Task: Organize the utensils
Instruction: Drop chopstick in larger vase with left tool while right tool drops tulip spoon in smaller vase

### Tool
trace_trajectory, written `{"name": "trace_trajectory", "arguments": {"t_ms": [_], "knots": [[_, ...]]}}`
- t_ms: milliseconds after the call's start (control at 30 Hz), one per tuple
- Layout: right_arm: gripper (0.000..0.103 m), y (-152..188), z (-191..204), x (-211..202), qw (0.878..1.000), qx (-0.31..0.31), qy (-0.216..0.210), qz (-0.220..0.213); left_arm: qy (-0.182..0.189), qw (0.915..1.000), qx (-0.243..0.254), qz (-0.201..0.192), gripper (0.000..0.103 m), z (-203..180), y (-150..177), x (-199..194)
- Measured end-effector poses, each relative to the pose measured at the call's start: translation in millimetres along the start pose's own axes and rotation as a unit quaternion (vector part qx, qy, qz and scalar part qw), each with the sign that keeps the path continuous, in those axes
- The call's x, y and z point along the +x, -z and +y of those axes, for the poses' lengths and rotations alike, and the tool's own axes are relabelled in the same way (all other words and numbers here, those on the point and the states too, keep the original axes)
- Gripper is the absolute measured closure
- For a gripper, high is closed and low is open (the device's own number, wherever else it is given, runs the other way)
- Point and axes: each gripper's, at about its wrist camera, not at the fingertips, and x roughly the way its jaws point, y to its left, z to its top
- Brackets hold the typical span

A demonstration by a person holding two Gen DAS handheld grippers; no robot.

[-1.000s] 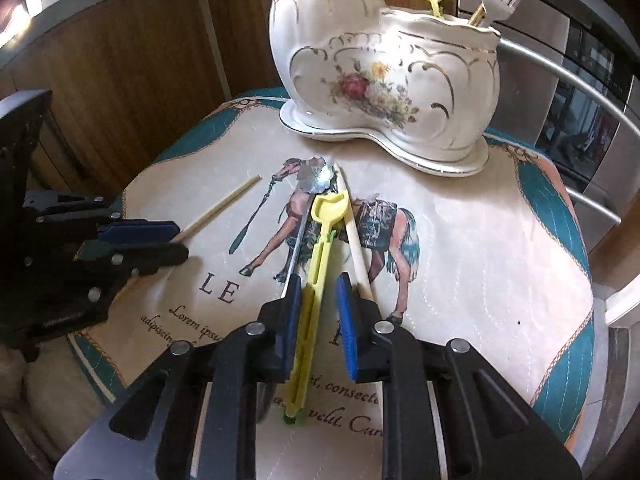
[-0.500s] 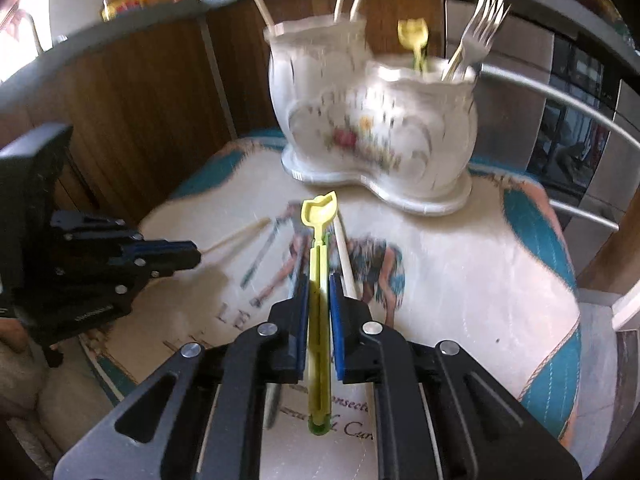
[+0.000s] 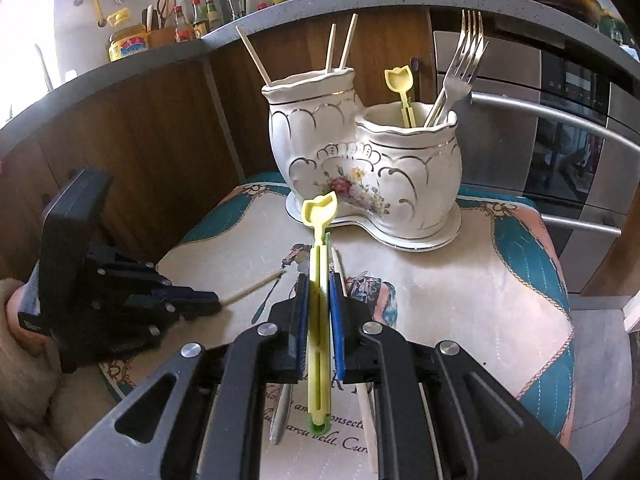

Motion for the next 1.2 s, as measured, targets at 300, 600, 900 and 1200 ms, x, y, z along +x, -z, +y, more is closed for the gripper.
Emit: {"name": "trace_trajectory", "arguments": {"t_ms": [300, 600, 900, 1200], "knots": [[0.093, 2, -5, -2, 1.0, 0.006, -0.018, -0.001, 0.003, 0.9979, 0.013, 0.064, 0.092, 2, 0, -6], [0.093, -5, -9, -28, 0.998, 0.018, -0.015, -0.065, 0.01, 0.9997, 0.014, 0.015, 0.098, 4, -4, -24], [0.093, -37, -21, -54, 0.984, 0.049, 0.01, -0.173, 0.064, 0.9839, -0.009, -0.167, 0.098, 8, -43, -85], [0.093, -78, -51, -30, 0.97, 0.099, 0.008, -0.222, 0.024, 0.9583, -0.059, -0.279, 0.098, 46, -82, -84]]}}
